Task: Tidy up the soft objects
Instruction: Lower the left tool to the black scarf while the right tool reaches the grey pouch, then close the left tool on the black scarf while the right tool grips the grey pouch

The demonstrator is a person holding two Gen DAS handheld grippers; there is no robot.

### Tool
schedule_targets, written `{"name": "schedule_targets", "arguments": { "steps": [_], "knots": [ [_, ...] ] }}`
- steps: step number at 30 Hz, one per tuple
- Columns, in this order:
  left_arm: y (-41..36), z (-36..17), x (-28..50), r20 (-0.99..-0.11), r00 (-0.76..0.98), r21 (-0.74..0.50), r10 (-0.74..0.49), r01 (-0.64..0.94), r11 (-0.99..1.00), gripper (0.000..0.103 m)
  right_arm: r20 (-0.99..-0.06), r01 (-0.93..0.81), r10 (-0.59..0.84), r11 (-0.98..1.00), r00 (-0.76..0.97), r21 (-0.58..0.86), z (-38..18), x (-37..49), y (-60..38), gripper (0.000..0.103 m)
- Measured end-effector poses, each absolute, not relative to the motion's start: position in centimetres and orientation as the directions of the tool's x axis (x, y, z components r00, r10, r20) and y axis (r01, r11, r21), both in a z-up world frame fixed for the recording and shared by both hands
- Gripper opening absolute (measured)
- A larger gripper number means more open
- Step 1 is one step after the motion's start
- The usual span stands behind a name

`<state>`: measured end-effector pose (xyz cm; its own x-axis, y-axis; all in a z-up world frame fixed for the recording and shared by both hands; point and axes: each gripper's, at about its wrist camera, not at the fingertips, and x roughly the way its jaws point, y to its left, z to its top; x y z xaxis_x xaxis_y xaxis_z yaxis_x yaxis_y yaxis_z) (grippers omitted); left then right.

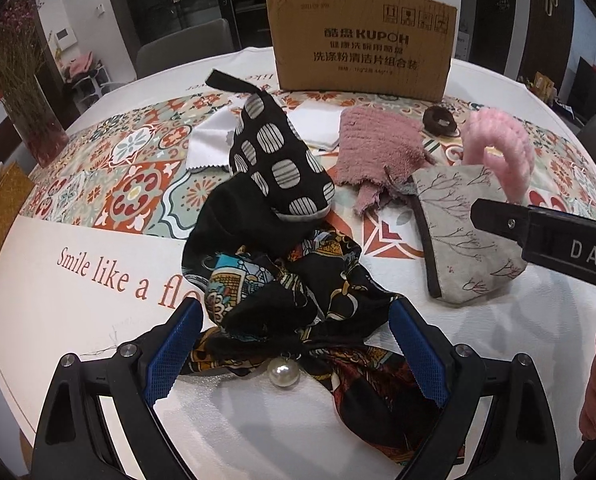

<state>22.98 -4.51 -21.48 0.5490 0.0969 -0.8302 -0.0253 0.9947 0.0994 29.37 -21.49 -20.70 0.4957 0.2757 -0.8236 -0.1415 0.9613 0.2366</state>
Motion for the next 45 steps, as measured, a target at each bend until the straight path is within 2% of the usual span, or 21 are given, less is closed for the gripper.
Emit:
{"name": "schedule_targets", "arguments": {
  "steps": [7,11,14,18,20,24,27,28,45],
  "knots": [
    [-4.5,-22.4,23.3,-0.848,0.523,0.079,0.086,-0.034,0.996,0.082,-0.827,-0.147,0.293,0.956,0.480,0.254,-21.6,30.1,-21.4,0.061],
    [-4.2,-22.6,23.5,-0.854,0.516,0.047,0.060,-0.038,0.998,0.073,-0.828,-0.152,0.309,0.951,0.468,0.270,-21.9,30.2,-21.2,0.052],
    [-4.0,-22.6,23.5,-0.857,0.513,0.026,0.040,-0.035,0.999,0.061,-0.827,-0.151,0.325,0.946,0.459,0.287,-22.1,30.3,-21.1,0.043],
    [-3.8,-22.4,23.2,-0.854,0.520,0.003,0.014,-0.022,1.000,0.050,-0.823,-0.166,0.332,0.943,0.461,0.287,-21.7,30.0,-20.8,0.031],
    [-3.8,-22.2,23.1,-0.851,0.524,-0.008,0.000,-0.014,1.000,0.040,-0.820,-0.169,0.338,0.941,0.462,0.293,-21.4,29.8,-20.7,0.026],
    [-3.7,-21.5,22.8,-0.844,0.536,-0.023,-0.020,0.000,1.000,0.028,-0.810,-0.180,0.344,0.939,0.475,0.294,-20.5,29.1,-20.5,0.018],
    [-3.6,-21.0,22.7,-0.840,0.541,-0.033,-0.033,0.009,0.999,0.019,-0.804,-0.192,0.338,0.941,0.490,0.279,-19.7,28.7,-20.2,0.015],
    [-3.7,-20.8,22.6,-0.839,0.543,-0.034,-0.035,0.012,0.999,0.012,-0.801,-0.196,0.343,0.939,0.490,0.282,-19.5,28.6,-20.1,0.015],
    [-3.4,-16.1,21.1,-0.778,0.621,-0.063,-0.092,0.069,0.996,0.009,-0.765,-0.193,0.329,0.944,0.553,0.266,-15.2,26.7,-19.9,0.013]
  ]
}}
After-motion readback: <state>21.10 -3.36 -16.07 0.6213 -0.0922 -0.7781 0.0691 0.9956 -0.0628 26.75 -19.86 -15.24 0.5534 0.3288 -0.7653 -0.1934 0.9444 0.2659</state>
